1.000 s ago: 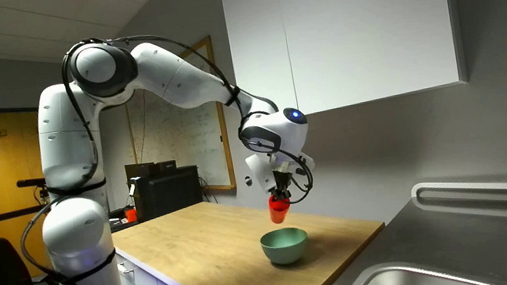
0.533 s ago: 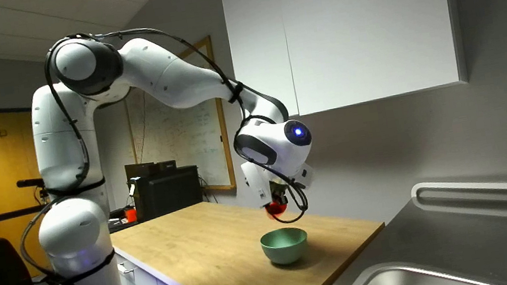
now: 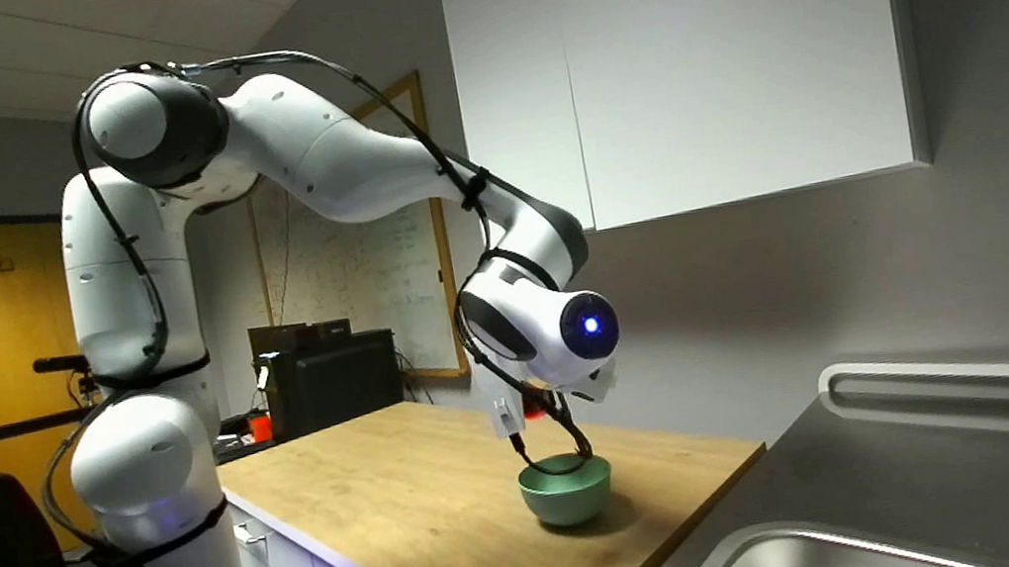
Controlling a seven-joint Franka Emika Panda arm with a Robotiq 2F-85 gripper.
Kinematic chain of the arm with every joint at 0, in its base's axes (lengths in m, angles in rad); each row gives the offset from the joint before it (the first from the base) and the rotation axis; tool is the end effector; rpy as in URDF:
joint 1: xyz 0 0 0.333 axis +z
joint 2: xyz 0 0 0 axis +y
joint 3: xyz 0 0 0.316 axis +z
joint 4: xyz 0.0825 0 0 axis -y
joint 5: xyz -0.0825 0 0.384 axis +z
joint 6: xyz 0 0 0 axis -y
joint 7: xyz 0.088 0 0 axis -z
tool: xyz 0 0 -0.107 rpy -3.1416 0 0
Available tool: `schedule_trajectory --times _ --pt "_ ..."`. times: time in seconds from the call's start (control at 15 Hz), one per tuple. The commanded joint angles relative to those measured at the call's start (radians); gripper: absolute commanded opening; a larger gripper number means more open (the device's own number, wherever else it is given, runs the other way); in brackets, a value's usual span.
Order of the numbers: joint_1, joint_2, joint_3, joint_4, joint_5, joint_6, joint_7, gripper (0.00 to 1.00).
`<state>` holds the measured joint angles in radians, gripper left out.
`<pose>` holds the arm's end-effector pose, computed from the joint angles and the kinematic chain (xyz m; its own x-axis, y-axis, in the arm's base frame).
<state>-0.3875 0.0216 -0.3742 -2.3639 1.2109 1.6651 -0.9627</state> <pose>0.3925 -0.2472 0.3295 0.8621 -0.4909 0.1258 -0.0544 -0.3364 -0.9402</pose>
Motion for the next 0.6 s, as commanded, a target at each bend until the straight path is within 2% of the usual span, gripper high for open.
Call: schedule_trajectory --times 0.0,0.53 --pt "-0.023 0.041 -0.023 0.005 0.058 -0.140 -0.088 0.02" --pt "-0.062 0.198 -0.036 0.057 0.135 -0.396 -0.204 0.02"
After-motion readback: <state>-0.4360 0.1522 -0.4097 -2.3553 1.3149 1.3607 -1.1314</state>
